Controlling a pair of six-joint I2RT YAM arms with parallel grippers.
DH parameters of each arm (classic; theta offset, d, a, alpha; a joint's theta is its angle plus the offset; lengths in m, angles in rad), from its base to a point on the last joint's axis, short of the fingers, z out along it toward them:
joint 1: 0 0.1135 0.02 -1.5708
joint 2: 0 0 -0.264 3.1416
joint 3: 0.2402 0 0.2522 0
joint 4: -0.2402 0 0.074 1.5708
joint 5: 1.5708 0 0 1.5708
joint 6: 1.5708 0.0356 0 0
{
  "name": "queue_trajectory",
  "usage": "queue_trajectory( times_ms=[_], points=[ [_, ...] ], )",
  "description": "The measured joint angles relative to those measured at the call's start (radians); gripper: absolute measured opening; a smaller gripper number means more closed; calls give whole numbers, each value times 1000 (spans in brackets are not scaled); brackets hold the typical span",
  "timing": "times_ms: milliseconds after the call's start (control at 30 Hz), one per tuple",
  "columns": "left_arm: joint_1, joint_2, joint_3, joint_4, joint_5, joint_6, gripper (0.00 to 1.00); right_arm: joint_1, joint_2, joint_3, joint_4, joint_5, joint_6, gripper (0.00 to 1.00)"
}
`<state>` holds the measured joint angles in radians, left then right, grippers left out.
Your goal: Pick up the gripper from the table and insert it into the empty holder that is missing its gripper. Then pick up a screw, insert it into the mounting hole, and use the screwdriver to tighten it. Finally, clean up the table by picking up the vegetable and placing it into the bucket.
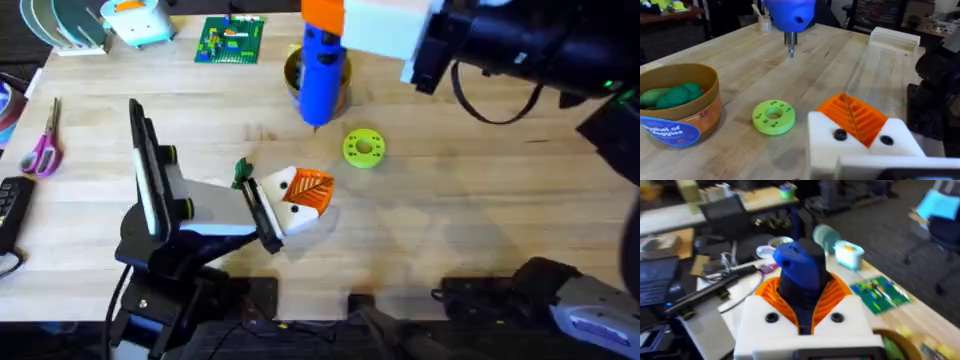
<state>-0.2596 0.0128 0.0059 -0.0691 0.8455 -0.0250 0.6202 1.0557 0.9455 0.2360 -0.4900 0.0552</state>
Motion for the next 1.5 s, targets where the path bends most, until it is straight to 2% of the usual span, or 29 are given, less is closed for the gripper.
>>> queue_trajectory(
  times_ms=[167,367,733,1500],
  points=[
    [0,0,0,0,0,0,11,22,5,0,57,-107,-4,79],
    [0,0,0,0,0,0,11,77,48,0,88,-177,-3,79],
    [0,0,0,0,0,0,11,150,128,0,138,-193,-2,79],
    [0,0,0,0,0,0,11,150,131,0,148,-238,-9,79]
  ],
)
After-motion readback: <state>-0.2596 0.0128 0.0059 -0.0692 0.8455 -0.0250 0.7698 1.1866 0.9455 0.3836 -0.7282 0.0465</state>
